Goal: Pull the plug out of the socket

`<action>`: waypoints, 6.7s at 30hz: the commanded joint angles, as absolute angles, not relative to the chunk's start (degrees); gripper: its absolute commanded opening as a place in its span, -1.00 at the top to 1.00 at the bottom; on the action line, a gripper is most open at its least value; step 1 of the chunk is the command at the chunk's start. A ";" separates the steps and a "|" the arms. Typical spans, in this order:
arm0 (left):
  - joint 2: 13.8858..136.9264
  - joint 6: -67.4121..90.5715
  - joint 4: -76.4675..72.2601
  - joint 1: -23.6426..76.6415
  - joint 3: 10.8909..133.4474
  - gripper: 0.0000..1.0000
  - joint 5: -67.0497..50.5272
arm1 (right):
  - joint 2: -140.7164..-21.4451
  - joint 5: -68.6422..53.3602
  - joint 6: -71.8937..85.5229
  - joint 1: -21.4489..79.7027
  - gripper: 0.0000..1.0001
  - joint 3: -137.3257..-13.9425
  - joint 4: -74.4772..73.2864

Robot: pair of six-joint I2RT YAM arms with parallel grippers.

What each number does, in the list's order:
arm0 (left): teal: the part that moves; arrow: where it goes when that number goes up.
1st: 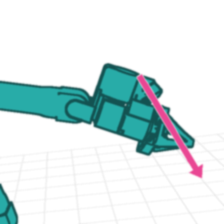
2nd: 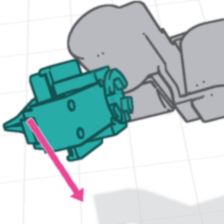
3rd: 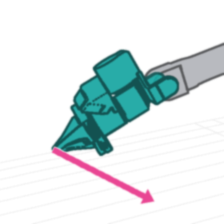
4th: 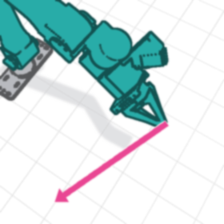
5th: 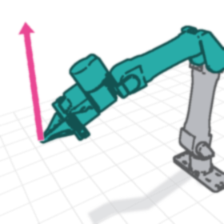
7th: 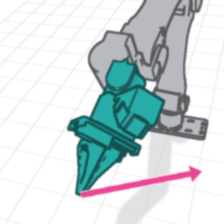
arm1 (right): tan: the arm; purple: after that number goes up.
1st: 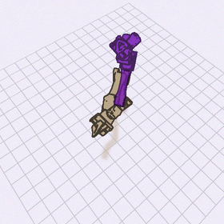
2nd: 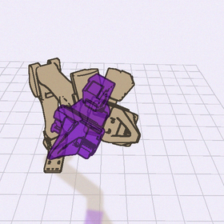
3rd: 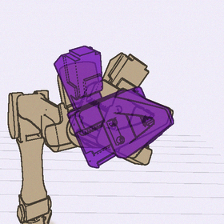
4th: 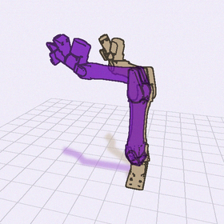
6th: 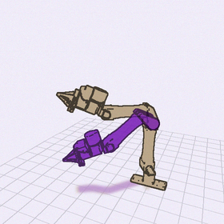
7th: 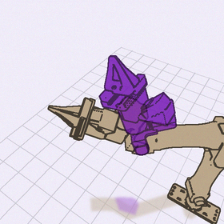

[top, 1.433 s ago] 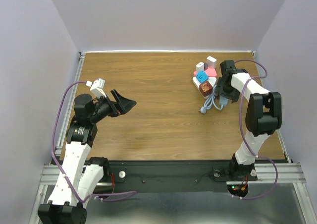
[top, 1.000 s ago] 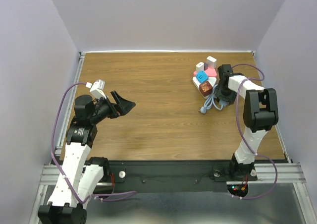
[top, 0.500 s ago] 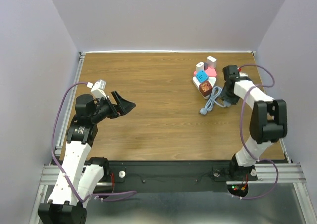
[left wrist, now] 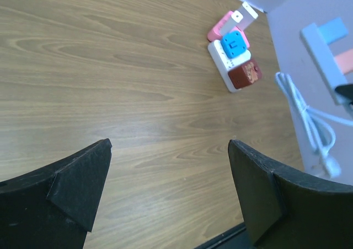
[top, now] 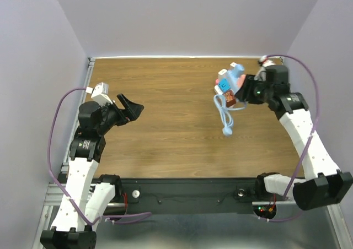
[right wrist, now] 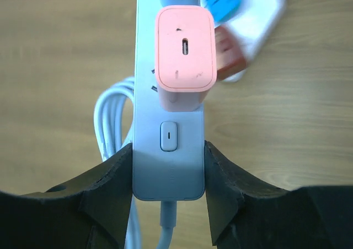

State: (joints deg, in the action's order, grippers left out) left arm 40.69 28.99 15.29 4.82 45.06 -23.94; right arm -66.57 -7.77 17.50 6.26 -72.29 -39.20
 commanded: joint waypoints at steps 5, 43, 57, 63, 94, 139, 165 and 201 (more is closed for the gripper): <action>38.76 29.79 15.99 5.10 47.81 -0.96 -17.32 | -76.45 -13.54 5.45 26.53 0.99 -78.39 -46.93; 34.89 35.95 15.39 5.10 36.74 -0.90 -12.74 | -112.07 12.31 15.21 51.59 -0.11 -76.29 -16.96; 37.53 36.04 8.97 5.10 31.91 -0.89 -18.54 | -113.37 12.39 15.03 51.50 -0.61 -80.41 -19.16; 36.65 34.98 8.70 5.10 30.41 -0.90 -19.95 | -115.49 11.69 17.05 51.50 0.05 -81.65 -20.13; 34.46 48.15 -23.80 5.01 22.77 -0.97 -39.90 | -93.34 -41.57 61.51 42.10 0.99 -69.27 16.22; 45.27 66.71 -51.33 5.54 17.14 -0.61 -40.52 | -99.05 -50.18 69.26 46.14 0.99 -65.65 33.40; 41.48 66.18 -50.62 5.54 14.15 -0.60 -43.50 | -99.58 -51.68 69.34 46.14 0.99 -66.27 33.57; 43.59 70.05 -59.32 5.45 11.69 -0.48 -47.90 | -100.55 -58.54 70.58 46.58 0.99 -64.43 38.32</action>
State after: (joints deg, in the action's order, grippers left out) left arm 43.64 69.25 -52.51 5.19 11.84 -45.39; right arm -100.99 -56.21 69.01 45.89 -63.29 32.08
